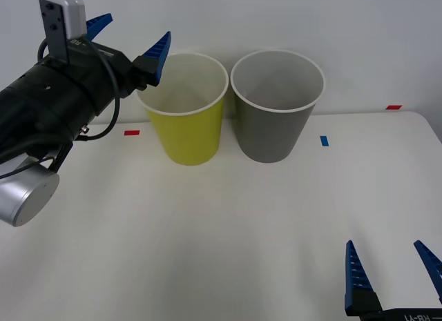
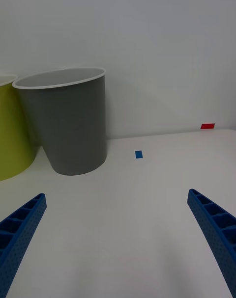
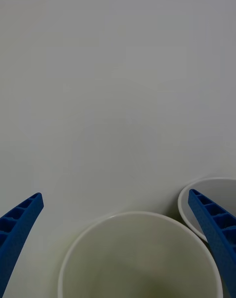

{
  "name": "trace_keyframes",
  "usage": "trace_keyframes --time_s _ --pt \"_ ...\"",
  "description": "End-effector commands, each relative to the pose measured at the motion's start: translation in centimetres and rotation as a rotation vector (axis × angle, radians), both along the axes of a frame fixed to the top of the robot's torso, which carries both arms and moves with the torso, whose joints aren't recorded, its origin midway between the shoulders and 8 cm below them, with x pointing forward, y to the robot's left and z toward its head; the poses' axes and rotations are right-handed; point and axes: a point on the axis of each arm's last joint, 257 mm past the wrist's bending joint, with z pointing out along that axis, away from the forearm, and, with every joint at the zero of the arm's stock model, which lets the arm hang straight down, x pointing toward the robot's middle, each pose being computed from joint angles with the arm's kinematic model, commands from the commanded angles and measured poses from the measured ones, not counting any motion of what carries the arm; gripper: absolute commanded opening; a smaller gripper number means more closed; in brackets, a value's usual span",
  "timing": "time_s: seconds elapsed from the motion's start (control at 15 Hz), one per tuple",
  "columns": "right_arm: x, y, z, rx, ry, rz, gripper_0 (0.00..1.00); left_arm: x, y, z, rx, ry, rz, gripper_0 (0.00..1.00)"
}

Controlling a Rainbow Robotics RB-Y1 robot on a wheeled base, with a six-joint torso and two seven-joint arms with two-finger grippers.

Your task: Put cans in the gray bin and PET bottles in the light green bin.

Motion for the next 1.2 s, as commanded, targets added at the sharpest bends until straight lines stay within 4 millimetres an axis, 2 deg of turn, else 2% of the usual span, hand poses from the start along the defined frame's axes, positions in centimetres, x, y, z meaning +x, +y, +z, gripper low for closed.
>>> trace_keyframes --time_s 0.07,0.33,0.67,0.93,1.07,1.2 --pt "0.0 0.0 0.0 0.000 0.000 0.000 1.00 -2.6 2.7 -1.3 -0.026 0.031 0.031 1.00" --pt "0.0 0.0 0.0 0.000 0.000 0.000 1.00 -5.7 6.3 -5.1 -0.063 0.033 0.068 1.00" --pt "0.0 0.0 0.0 0.000 0.000 0.000 1.00 -10.3 10.5 -8.2 -0.084 0.001 0.114 1.00" --pt "0.0 0.0 0.0 0.000 0.000 0.000 1.00 -12.9 12.0 -10.6 -0.117 0.019 0.150 1.00" --pt "0.0 0.0 0.0 0.000 0.000 0.000 1.00 -14.9 12.0 -12.2 -0.120 0.007 0.186 1.00" --pt "0.0 0.0 0.0 0.000 0.000 0.000 1.00 -15.8 12.7 -12.8 -0.095 -0.043 0.207 1.00"
